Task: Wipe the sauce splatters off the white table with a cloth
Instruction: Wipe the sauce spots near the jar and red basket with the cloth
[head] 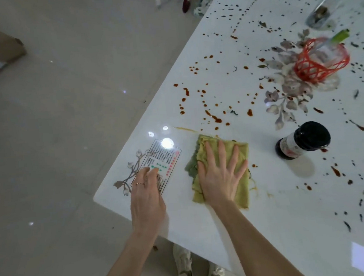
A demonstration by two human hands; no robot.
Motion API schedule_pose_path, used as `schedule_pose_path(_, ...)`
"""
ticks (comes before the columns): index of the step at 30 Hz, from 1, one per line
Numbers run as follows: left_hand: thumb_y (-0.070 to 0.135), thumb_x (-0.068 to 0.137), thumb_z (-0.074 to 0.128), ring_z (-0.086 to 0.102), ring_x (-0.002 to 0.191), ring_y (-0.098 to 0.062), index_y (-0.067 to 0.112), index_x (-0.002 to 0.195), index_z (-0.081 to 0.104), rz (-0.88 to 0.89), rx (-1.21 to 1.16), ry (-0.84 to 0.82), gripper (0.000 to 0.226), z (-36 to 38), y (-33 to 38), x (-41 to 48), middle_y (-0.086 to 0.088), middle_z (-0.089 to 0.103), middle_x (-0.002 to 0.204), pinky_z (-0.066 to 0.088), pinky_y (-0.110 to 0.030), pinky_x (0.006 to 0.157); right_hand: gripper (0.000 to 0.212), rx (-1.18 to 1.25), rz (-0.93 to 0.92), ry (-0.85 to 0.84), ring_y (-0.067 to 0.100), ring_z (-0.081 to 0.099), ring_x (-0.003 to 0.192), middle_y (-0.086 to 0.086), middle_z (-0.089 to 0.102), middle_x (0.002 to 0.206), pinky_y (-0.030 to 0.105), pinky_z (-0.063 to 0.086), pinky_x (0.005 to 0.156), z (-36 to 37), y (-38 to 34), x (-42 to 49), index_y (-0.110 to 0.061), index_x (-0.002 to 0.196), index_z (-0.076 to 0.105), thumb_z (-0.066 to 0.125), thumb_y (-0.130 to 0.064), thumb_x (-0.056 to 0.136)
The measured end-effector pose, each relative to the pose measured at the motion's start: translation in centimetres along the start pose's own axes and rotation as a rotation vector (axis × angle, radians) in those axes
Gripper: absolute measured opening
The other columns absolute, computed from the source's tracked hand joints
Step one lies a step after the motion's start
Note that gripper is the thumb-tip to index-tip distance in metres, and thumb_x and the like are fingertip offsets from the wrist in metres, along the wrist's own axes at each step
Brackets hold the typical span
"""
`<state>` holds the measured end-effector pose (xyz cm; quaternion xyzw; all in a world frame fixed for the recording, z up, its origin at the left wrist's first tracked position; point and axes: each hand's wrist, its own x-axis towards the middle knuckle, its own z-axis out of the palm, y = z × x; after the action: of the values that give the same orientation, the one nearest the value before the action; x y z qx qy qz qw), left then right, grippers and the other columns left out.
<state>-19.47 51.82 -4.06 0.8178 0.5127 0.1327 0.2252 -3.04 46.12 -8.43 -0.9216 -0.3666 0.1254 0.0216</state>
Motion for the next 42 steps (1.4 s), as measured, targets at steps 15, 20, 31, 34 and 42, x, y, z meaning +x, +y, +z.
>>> schedule_pose_path(15,-0.008,0.073,0.064,0.051,0.111,-0.031,0.007,0.117,0.054,0.050,0.017,-0.053,0.048,1.1,2.2,-1.6,-0.015,0.049,0.125,0.052,-0.041,0.087,0.059,0.003,-0.083,0.083,0.037,0.007,0.151,-0.002,0.022,0.164,0.066,0.001,0.116,0.7,3.7,-2.4,-0.044,0.153,0.024,0.023,-0.061,0.097)
schedule_pose_path(20,-0.006,0.073,0.065,0.048,0.118,-0.032,0.009,0.119,0.051,0.057,0.016,-0.092,0.050,1.6,3.0,-2.5,-0.016,0.048,0.127,0.050,-0.046,0.092,0.060,0.031,0.004,0.082,0.044,0.012,0.148,0.004,0.026,0.162,0.066,0.000,0.115,0.9,3.8,-6.6,-0.036,0.151,0.035,0.029,-0.056,0.095)
schedule_pose_path(31,-0.001,0.080,0.051,0.045,0.122,-0.032,0.007,0.122,0.052,0.106,0.028,-0.083,0.042,2.6,4.9,-2.7,-0.016,0.049,0.128,0.047,-0.047,0.095,0.057,0.089,0.171,0.113,0.037,0.006,0.150,0.001,0.022,0.163,0.060,-0.005,0.118,-0.9,7.1,-1.5,-0.036,0.155,0.025,0.027,-0.050,0.100)
schedule_pose_path(34,-0.003,0.076,0.059,0.047,0.120,-0.032,0.009,0.121,0.051,0.083,0.034,-0.106,0.047,2.6,5.1,-2.9,-0.015,0.049,0.129,0.048,-0.048,0.093,0.060,0.094,0.174,0.101,0.038,0.007,0.148,0.003,0.025,0.161,0.059,-0.011,0.116,-0.3,6.1,-3.8,-0.034,0.154,0.028,0.024,-0.051,0.097)
schedule_pose_path(42,-0.006,0.073,0.063,0.051,0.113,-0.032,0.007,0.122,0.051,0.155,0.026,-0.167,0.052,3.8,7.5,-3.2,-0.017,0.047,0.128,0.051,-0.043,0.089,0.064,0.045,0.107,0.071,0.034,0.005,0.150,0.000,0.020,0.164,0.062,-0.001,0.119,-0.9,12.4,-3.6,-0.038,0.156,0.021,0.020,-0.057,0.094)
